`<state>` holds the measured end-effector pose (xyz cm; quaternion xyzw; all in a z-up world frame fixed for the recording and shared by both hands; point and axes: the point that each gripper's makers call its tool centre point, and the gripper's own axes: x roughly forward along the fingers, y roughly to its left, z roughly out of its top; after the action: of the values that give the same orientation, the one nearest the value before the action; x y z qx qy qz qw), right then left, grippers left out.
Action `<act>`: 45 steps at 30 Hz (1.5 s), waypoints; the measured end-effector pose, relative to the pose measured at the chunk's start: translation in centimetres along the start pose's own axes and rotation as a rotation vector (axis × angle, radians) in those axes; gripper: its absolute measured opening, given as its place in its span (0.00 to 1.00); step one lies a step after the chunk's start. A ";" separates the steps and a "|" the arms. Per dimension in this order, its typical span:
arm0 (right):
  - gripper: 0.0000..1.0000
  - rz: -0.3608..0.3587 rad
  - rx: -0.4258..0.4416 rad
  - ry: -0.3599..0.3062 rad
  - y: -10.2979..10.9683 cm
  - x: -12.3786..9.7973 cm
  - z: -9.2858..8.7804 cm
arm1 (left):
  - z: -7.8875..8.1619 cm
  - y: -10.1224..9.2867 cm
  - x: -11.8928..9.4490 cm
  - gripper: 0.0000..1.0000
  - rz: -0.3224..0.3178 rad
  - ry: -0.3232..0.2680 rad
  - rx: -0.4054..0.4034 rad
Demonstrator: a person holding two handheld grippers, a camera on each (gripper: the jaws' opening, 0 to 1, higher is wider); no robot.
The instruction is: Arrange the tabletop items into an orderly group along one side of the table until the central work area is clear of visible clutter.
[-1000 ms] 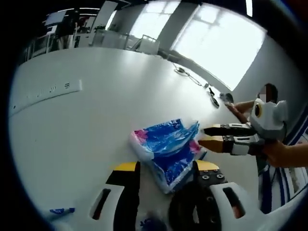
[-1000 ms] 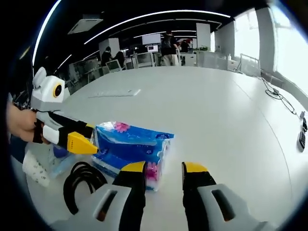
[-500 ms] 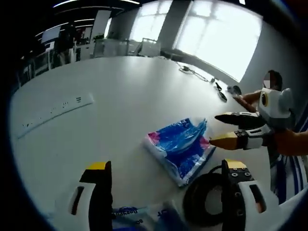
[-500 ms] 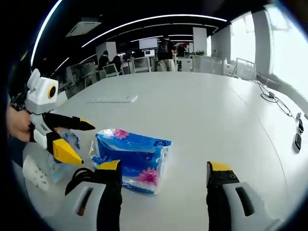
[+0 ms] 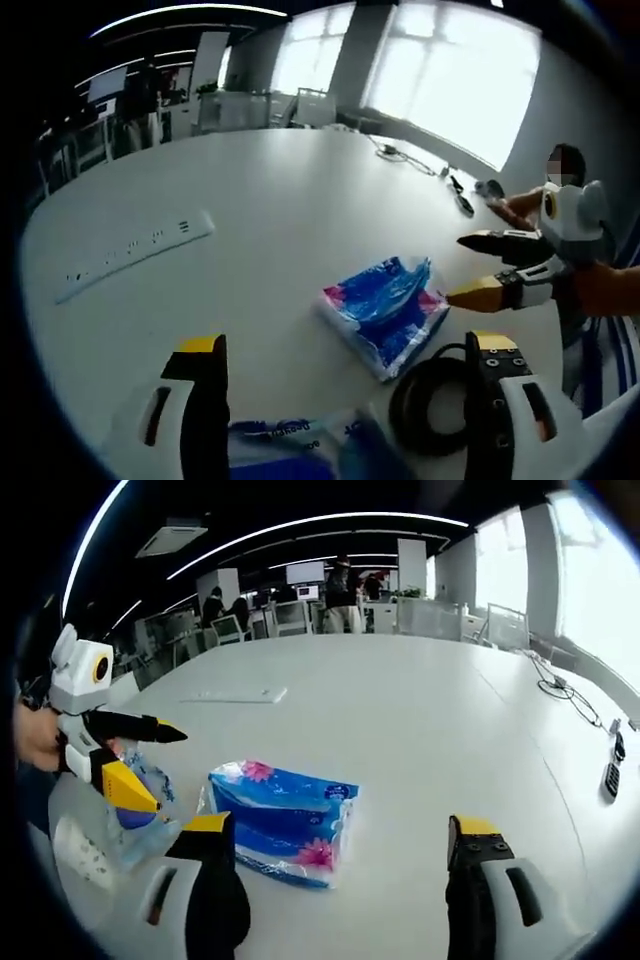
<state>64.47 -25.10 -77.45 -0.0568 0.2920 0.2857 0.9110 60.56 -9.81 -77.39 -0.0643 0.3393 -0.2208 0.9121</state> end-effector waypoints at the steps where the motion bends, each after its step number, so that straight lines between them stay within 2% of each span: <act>1: 0.86 -0.001 -0.001 0.000 0.0 -0.1 0.1 | 0.0 0.1 -0.2 0.96 0.003 0.001 -0.001; 13: 0.84 -0.007 -0.018 -0.006 0.4 -1.0 0.9 | 0.7 0.5 -1.9 0.95 0.014 -0.015 -0.003; 22: 0.82 -0.009 -0.020 -0.002 1.1 -1.5 0.9 | 0.1 0.6 -3.0 0.93 0.015 -0.001 0.006; 31: 0.80 -0.014 -0.032 0.000 1.4 -2.9 0.9 | 0.2 1.1 -4.8 0.91 0.026 -0.011 0.002; 45: 0.75 -0.007 -0.036 0.004 3.5 -4.7 0.7 | -0.1 2.2 -7.9 0.89 0.053 -0.021 -0.004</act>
<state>59.71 -24.27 -73.96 -0.0749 0.2884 0.2874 0.9103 55.95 -4.27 -73.43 -0.0593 0.3318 -0.1950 0.9211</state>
